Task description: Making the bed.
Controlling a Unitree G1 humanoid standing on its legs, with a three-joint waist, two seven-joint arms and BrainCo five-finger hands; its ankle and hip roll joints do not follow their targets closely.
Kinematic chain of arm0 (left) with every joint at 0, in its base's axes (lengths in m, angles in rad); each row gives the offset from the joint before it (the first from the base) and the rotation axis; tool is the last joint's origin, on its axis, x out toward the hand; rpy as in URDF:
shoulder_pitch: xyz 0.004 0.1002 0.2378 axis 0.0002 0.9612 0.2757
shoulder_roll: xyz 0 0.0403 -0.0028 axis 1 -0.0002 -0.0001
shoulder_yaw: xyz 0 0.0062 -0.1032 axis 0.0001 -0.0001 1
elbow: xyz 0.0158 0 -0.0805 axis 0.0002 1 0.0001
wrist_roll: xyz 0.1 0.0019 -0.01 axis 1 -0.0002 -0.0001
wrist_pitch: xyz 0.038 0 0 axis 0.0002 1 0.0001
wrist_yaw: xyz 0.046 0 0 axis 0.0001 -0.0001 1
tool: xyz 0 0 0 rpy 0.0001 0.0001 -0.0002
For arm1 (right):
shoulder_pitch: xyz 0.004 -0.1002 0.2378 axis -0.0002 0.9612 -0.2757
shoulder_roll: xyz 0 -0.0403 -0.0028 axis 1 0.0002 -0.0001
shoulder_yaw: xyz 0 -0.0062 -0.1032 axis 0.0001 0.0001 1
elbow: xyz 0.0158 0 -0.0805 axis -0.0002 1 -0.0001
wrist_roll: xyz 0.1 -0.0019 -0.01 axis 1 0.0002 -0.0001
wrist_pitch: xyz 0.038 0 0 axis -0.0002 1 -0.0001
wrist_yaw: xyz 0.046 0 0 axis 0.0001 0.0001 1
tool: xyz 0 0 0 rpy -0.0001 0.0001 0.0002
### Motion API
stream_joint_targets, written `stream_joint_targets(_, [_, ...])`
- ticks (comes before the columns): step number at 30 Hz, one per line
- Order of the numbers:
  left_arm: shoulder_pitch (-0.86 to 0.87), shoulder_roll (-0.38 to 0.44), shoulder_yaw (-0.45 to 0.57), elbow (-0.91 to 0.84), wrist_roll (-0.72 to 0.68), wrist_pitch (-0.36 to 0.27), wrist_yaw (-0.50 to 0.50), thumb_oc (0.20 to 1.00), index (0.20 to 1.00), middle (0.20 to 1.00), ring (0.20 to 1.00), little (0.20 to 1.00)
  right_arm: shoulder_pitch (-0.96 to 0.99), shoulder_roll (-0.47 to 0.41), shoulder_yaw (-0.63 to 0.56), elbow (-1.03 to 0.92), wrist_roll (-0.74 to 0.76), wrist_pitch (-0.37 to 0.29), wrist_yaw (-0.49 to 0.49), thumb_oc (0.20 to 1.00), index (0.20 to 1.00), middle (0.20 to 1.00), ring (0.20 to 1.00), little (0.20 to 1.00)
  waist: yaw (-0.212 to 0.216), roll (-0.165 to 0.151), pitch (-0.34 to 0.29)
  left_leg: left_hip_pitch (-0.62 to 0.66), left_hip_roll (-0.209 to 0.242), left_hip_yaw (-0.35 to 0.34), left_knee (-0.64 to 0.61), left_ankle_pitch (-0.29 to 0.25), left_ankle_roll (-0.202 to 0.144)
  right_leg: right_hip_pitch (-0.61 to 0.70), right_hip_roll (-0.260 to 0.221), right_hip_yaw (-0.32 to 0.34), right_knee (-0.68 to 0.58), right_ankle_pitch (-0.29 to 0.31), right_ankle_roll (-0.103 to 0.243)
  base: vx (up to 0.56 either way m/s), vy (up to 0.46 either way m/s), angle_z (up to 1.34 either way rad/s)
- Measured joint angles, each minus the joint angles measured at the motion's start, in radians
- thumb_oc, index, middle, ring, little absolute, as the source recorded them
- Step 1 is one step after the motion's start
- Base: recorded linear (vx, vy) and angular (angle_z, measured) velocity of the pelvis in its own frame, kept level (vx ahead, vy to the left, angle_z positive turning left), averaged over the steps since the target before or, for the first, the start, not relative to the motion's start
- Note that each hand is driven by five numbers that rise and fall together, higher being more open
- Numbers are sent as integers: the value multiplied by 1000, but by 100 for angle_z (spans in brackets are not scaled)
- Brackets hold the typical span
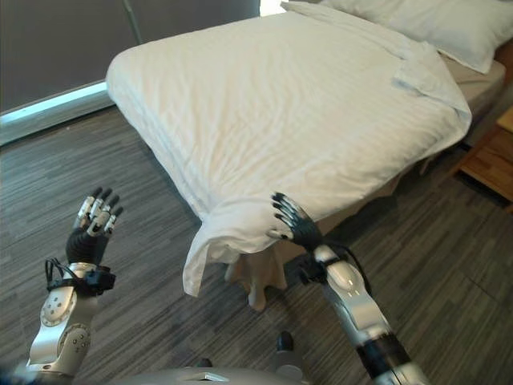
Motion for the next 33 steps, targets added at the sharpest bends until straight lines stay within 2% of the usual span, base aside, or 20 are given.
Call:
stream_joint_targets(3, [-14, -34, -9, 2, -32, -3, 4, 1000, 1000, 1000, 1000, 1000, -143, 25, 72, 118, -1, 5, -14, 200, 200, 200, 200, 200, 20, 0, -4, 4, 17, -35, 3, 1, -10, 37, 23, -39, -31, 6, -9, 76, -86, 37])
stream_joint_targets(4, [-14, -37, -17, 1, -47, -5, 2, 1000, 1000, 1000, 1000, 1000, -157, 30, 75, 120, -2, 7, -14, 200, 200, 200, 200, 200, 37, 2, -4, 3, 23, -41, 1, 4, -14, 43, 28, -47, -31, 4, -13, 50, -71, 47])
stream_joint_targets(5, [10, -66, -52, 6, -86, -2, -1, 1000, 1000, 1000, 1000, 1000, -207, 62, 101, 157, -2, 7, -18, 200, 200, 200, 200, 200, 75, 2, -8, 14, 47, -78, -7, 9, -24, 69, 50, -84, -32, -8, -29, 25, -84, 48])
stream_joint_targets(6, [23, -64, -62, 6, -91, -1, -4, 1000, 1000, 1000, 1000, 1000, -228, 85, 106, 182, -2, 7, -21, 200, 200, 200, 200, 200, 97, 1, -10, 10, 54, -87, -7, 11, -26, 73, 53, -94, -32, -12, -33, 10, -77, 46])
stream_joint_targets(9, [42, -54, -73, 12, -94, 17, -8, 1000, 1000, 1000, 1000, 1000, -284, 147, 128, 274, 10, 11, -39, 200, 200, 200, 200, 200, 112, 1, -12, -7, 60, -123, -2, 15, -34, 80, 59, -131, -36, -19, -38, -26, -59, 31])
stream_joint_targets(11, [49, -13, -86, 14, -95, 23, -9, 1000, 1000, 1000, 1000, 1000, -327, 210, 130, 394, 40, 13, -58, 200, 200, 200, 200, 200, 144, 9, -9, -34, 61, -146, -2, 23, -39, 66, 56, -151, -34, -23, -33, -66, -48, 40])
stream_joint_targets(12, [49, 0, -84, 14, -105, 25, -7, 1000, 1000, 1000, 1000, 1000, -338, 214, 128, 431, 40, 21, -80, 200, 200, 200, 200, 200, 165, 14, -6, -51, 54, -160, 4, 29, -41, 52, 52, -162, -32, -22, -34, -113, -31, 37])
stream_joint_targets(14, [55, 15, -81, 15, -133, 25, -6, 1000, 1000, 1000, 1000, 1000, -370, 220, 113, 494, 41, 21, -96, 200, 200, 200, 200, 200, 173, 32, 2, -81, 49, -183, 10, 40, -45, 40, 43, -184, -33, -14, -41, -96, -8, 31])
stream_joint_targets(15, [56, 29, -85, 16, -133, 25, -6, 1000, 1000, 1000, 1000, 1000, -400, 218, 89, 548, 42, 21, -116, 200, 200, 200, 200, 200, 190, 44, 9, -99, 43, -189, 14, 46, -45, 24, 37, -187, -34, -9, -40, -62, -1, 20])
stream_joint_targets(20, [52, 52, -101, 17, -134, 25, -9, 1000, 1000, 1000, 1000, 1000, -513, 170, 17, 687, 52, 24, -155, 200, 200, 200, 200, 200, 196, 117, 51, -158, 31, -198, 13, 64, -34, -30, 23, -194, -35, 5, -35, -82, 26, 7])
stream_joint_targets(23, [23, 51, -122, 17, -136, 24, -10, 1000, 1000, 1000, 1000, 1000, -606, 122, -68, 769, 102, 25, -194, 200, 200, 200, 200, 200, 195, 161, 74, -196, 22, -196, 11, 76, -32, -72, 17, -189, -32, 21, -37, 15, -1, -2])
stream_joint_targets(30, [-24, 47, -162, 46, -162, 22, -11, 1000, 1000, 1000, 1000, 1000, -601, 81, -60, 617, 158, 20, -203, 200, 200, 200, 200, 200, 150, 164, 74, -171, 32, -155, -9, 73, -35, -77, 31, -154, -32, 21, -37, 75, -14, -17])
stream_joint_targets(33, [-67, 45, -183, 47, -159, 25, -16, 1000, 1000, 1000, 1000, 1000, -568, 81, -23, 513, 158, 15, -197, 200, 200, 200, 200, 200, 107, 157, 76, -148, 38, -139, -13, 71, -39, -68, 38, -139, -32, 20, -37, 40, -7, -16])
